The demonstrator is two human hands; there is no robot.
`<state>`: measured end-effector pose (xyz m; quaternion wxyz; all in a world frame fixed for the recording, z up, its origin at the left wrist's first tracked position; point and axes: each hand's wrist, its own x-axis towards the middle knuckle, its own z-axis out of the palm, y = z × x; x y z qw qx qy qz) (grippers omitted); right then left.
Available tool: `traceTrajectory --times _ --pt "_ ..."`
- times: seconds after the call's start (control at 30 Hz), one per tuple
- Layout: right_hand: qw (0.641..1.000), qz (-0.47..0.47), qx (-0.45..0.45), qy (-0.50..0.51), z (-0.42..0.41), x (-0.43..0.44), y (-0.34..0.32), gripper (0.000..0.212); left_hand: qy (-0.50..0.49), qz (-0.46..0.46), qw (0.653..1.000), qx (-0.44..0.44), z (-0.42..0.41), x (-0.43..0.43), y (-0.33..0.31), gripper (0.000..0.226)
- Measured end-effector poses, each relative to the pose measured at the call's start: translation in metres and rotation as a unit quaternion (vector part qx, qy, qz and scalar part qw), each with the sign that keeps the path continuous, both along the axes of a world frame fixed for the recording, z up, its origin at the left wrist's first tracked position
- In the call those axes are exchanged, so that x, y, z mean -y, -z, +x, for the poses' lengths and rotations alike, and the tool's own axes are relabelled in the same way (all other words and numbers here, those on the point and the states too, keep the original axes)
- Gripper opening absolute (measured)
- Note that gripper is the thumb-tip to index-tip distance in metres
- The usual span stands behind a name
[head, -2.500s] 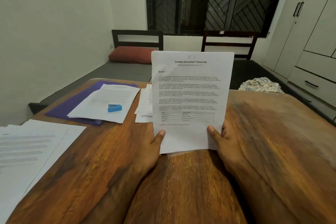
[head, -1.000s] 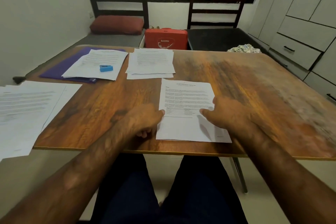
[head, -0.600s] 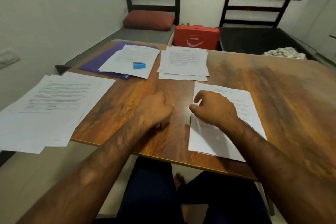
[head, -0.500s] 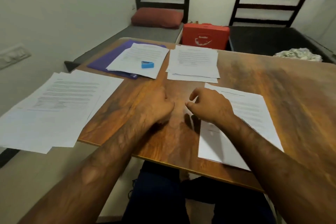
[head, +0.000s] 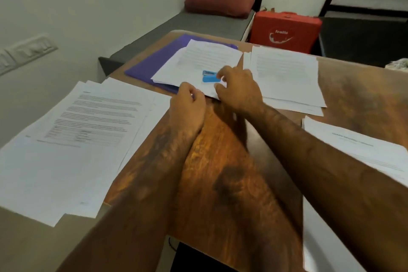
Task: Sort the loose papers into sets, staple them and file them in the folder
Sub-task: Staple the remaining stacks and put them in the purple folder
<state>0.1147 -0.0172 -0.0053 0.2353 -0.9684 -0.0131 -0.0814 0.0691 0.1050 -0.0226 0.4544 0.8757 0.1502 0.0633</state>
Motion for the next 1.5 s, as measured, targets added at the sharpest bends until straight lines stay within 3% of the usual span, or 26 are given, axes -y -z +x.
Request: traceTrajectory --times 0.1,0.27,0.43,0.6,0.8,0.93,1.07,1.17,1.23,1.3,1.37,1.43,1.5 --pt "1.000 0.002 0.021 -0.016 0.024 -0.013 0.011 0.042 0.016 0.063 0.998 0.016 0.003 0.001 0.009 0.022" --pt "0.998 0.015 0.068 0.003 0.039 -0.024 0.036 0.025 0.019 0.064 0.997 0.035 0.004 0.001 0.013 0.020" --pt "0.997 0.023 0.077 0.011 0.037 -0.019 0.033 0.021 0.024 0.070 0.996 0.055 0.004 0.002 0.014 0.019" --pt "0.995 0.090 0.034 -0.019 0.005 0.001 0.015 0.053 0.036 0.068 0.995 0.071 0.002 0.001 0.014 0.010" --pt "0.987 0.134 0.088 0.011 -0.066 0.074 0.005 0.044 0.022 0.098 0.992 0.077 0.000 0.002 0.015 0.016" --pt "0.964 0.211 0.142 0.080 -0.101 0.133 0.013 0.040 0.025 0.124 0.989 0.071 -0.008 0.008 0.011 0.016" --pt "0.940 0.293 0.139 0.106 -0.116 0.167 0.042 0.033 0.010 0.103 0.992 0.073 -0.017 0.031 -0.009 0.014" --pt "0.894 0.411 0.119 0.132 -0.120 0.175 0.049 0.029 0.146 0.132 0.978 0.067 -0.035 0.085 -0.014 0.023" --pt "0.867 0.460 0.121 0.148 -0.122 0.178 0.046 0.031 0.235 0.152 0.956 0.089 -0.047 0.125 -0.001 0.040" --pt "0.842 0.502 0.125 0.155 -0.124 0.181 0.046 0.030 0.280 0.229 0.927 0.096 -0.053 0.159 0.016 0.054" --pt "0.818 0.539 0.126 0.157 -0.125 0.181 0.047 0.029 0.283 0.286 0.910 0.099 -0.055 0.182 0.027 0.053" --pt "0.806 0.554 0.129 0.160 -0.125 0.182 0.047 0.028 0.267 0.270 0.919 0.106 -0.056 0.192 0.030 0.047" --pt "0.804 0.559 0.130 0.155 -0.125 0.183 0.047 0.027 0.263 0.194 0.941 0.092 -0.058 0.195 0.027 0.040"
